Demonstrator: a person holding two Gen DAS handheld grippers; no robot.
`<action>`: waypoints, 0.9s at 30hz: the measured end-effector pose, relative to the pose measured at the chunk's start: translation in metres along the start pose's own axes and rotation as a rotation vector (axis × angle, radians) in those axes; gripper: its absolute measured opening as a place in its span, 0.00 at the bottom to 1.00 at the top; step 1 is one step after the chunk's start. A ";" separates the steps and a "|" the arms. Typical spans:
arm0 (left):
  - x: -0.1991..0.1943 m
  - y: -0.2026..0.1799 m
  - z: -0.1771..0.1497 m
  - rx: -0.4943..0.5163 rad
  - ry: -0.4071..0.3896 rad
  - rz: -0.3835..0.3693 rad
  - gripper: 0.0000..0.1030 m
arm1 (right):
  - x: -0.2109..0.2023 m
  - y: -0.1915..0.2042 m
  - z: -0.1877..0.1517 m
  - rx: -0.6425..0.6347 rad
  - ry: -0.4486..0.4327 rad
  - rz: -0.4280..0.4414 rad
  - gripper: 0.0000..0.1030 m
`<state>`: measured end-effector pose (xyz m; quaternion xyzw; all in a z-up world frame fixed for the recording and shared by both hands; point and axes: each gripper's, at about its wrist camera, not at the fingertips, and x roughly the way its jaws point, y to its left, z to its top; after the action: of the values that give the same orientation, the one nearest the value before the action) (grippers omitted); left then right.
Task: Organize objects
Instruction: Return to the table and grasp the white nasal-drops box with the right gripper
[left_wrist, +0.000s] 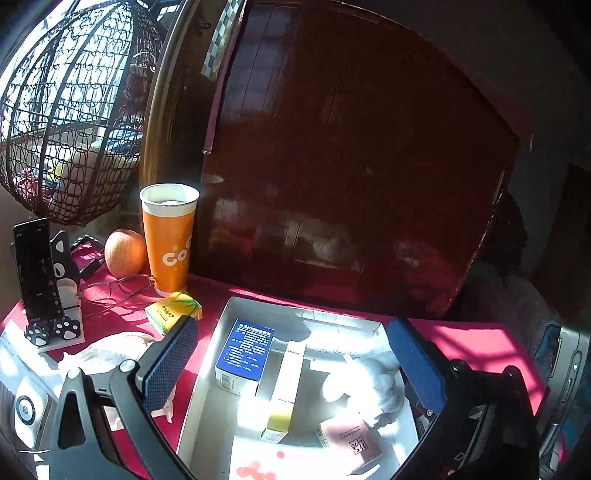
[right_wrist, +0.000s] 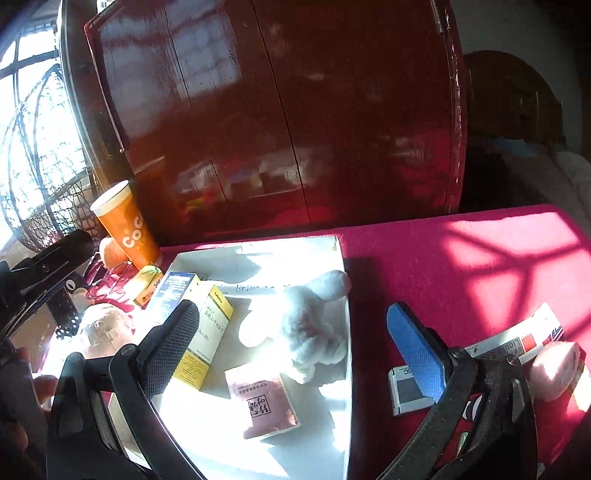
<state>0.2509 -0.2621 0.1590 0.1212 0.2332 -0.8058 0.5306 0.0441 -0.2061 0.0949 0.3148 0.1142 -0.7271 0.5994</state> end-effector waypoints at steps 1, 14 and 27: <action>-0.006 -0.002 -0.002 -0.002 -0.009 -0.012 1.00 | -0.004 -0.001 -0.004 0.002 -0.004 0.007 1.00; -0.027 -0.083 -0.060 0.193 0.091 -0.257 1.00 | -0.094 -0.135 -0.050 0.097 -0.064 -0.081 1.00; -0.025 -0.204 -0.192 0.605 0.410 -0.595 1.00 | -0.147 -0.247 -0.129 0.076 0.075 -0.036 1.00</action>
<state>0.0655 -0.0784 0.0547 0.3550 0.1126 -0.9141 0.1605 -0.1355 0.0452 0.0301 0.3624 0.1145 -0.7292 0.5690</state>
